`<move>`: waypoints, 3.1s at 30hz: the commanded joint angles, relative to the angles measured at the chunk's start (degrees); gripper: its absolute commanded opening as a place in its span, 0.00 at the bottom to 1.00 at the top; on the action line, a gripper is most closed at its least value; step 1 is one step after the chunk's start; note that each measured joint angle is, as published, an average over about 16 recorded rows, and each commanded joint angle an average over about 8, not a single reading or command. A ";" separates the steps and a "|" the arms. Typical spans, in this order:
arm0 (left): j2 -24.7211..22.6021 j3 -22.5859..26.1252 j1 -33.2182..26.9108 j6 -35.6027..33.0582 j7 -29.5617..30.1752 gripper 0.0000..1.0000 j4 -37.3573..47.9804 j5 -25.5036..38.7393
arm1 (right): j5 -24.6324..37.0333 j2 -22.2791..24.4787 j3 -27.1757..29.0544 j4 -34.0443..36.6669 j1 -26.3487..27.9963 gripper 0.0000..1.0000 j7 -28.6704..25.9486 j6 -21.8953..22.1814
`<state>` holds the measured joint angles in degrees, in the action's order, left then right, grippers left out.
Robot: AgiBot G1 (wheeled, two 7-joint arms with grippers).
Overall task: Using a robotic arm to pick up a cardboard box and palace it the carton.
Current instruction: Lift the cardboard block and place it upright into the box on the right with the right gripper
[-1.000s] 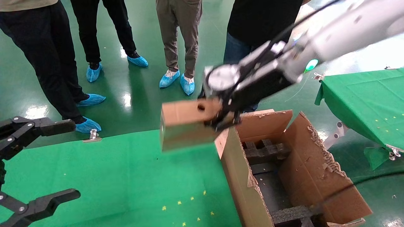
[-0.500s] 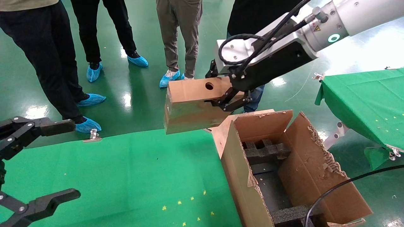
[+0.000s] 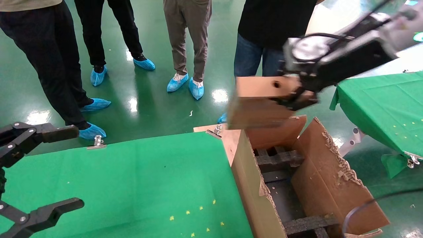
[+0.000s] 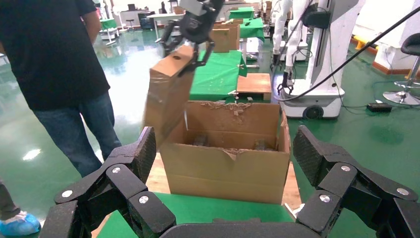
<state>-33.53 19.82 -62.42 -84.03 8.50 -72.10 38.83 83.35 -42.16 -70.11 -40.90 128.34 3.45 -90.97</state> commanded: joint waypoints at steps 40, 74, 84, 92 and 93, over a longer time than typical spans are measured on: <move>0.01 0.01 0.01 0.03 -0.02 1.00 0.02 -0.01 | -1.23 16.11 -11.79 -9.14 -1.31 0.00 -17.28 6.06; 0.02 0.03 0.00 0.03 -0.03 1.00 0.03 -0.02 | 17.49 24.96 -18.84 -36.78 -12.66 0.00 -93.21 24.93; 0.02 0.03 0.00 0.03 -0.03 1.00 0.03 -0.03 | 20.71 23.93 -20.22 -36.93 -14.61 0.00 -98.29 25.89; 0.02 0.04 0.00 0.04 -0.03 1.00 0.03 -0.03 | 23.31 23.02 -21.24 -37.00 -16.11 0.00 -101.86 26.69; 0.02 0.04 0.00 0.04 -0.03 1.00 0.03 -0.03 | 23.58 22.91 -21.36 -37.01 -16.31 0.00 -102.20 26.82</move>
<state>-33.51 19.86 -62.42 -83.99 8.47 -72.08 38.80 106.81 -19.25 -91.47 -77.90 111.96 -98.61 -64.02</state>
